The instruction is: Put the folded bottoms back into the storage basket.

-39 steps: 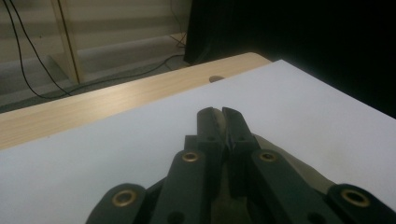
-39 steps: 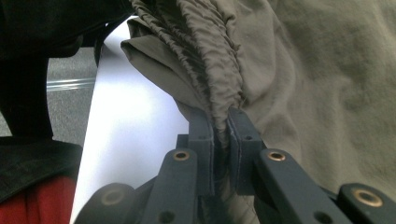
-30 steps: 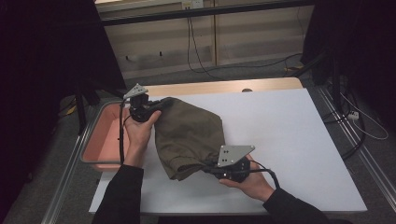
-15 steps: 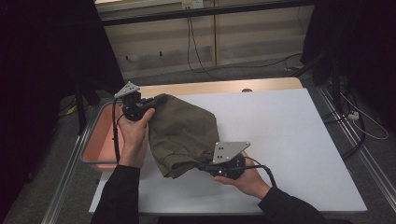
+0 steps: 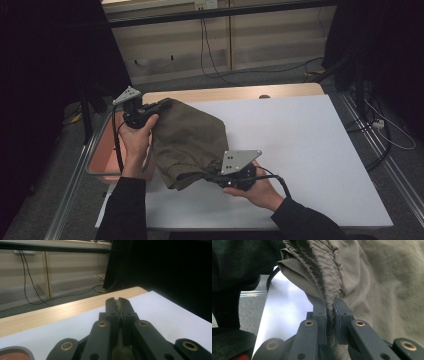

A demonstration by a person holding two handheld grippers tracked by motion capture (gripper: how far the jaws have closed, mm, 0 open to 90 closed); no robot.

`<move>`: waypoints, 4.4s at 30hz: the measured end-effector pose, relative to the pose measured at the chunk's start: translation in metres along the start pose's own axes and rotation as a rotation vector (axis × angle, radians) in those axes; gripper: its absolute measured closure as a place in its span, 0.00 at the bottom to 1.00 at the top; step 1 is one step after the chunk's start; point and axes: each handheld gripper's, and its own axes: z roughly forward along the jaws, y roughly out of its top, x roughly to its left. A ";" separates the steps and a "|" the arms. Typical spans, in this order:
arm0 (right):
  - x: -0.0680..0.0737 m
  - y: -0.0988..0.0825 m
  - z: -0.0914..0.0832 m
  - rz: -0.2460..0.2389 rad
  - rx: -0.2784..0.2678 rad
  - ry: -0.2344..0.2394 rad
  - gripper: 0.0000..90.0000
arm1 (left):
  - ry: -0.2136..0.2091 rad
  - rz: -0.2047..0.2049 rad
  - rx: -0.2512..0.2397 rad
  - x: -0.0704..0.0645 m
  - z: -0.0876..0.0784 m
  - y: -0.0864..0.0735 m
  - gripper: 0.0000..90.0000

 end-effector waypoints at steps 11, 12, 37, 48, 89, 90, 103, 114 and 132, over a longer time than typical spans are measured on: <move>-0.002 0.011 0.009 -0.020 -0.007 0.013 0.91 | 0.011 0.024 -0.009 0.000 -0.006 0.008 0.97; -0.002 0.013 0.010 -0.023 -0.005 0.013 0.91 | 0.018 0.024 -0.008 0.001 -0.007 0.010 0.97; -0.017 0.044 0.043 -0.018 -0.068 0.028 0.91 | 0.103 0.029 -0.025 0.033 -0.035 0.036 0.98; -0.020 0.056 0.060 -0.014 -0.082 0.059 0.91 | 0.140 0.041 -0.036 0.043 -0.049 0.045 0.98; -0.024 0.112 0.113 -0.038 -0.091 0.088 0.91 | 0.262 0.006 -0.105 0.086 -0.111 0.064 0.98; -0.024 0.113 0.114 -0.038 -0.093 0.088 0.91 | 0.263 0.005 -0.108 0.087 -0.112 0.064 0.98; -0.021 0.124 0.135 -0.039 -0.064 0.092 0.91 | 0.277 -0.015 -0.080 0.113 -0.116 0.057 0.98; -0.023 0.128 0.152 -0.041 -0.047 0.097 0.91 | 0.290 -0.028 -0.065 0.131 -0.122 0.052 0.98; -0.012 0.123 0.189 -0.013 0.004 0.067 0.91 | 0.290 -0.058 -0.040 0.166 -0.121 0.025 0.98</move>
